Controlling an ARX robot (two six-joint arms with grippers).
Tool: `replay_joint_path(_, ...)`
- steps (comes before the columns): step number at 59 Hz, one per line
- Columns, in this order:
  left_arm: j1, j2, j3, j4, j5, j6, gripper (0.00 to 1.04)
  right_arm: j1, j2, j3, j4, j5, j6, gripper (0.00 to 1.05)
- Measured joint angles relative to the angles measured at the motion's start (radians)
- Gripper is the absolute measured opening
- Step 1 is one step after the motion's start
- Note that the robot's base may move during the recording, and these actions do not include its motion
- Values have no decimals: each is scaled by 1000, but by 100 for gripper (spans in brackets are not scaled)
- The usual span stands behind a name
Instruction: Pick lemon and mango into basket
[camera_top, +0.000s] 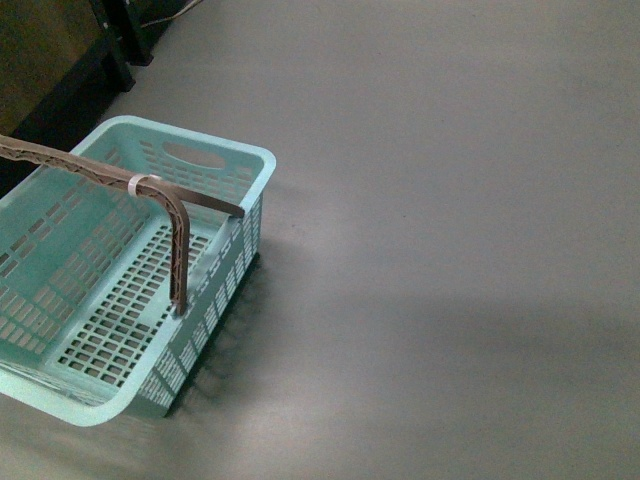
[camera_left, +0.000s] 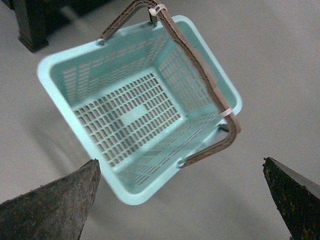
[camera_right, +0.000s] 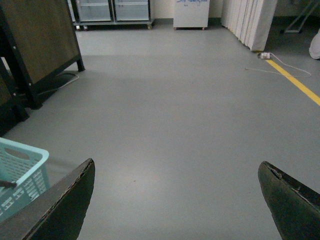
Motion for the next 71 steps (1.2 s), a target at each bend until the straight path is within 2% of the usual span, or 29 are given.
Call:
replay_joint_path(11,25,357,54,280,84,-213,98,0,0,0,0,0,0,96)
replay_joint_path(19,34,624,126,440,92,-299,98,0,0,0,0,0,0,96)
replay_joint_path(26,46,807,196,521,95,-352,98,0,0,0,0,0,0,96)
replay_joint_path(40,61,1088,377,581,94,-428,98,0,0,0,0,0,0,96)
replay_joint_path(64,51,1428,683,566,73,-466,98,0,0,0,0,0,0,96)
replay_joint_path(71,43,1489,738,554,62,-470,81,0,0,0,0,0,0,96)
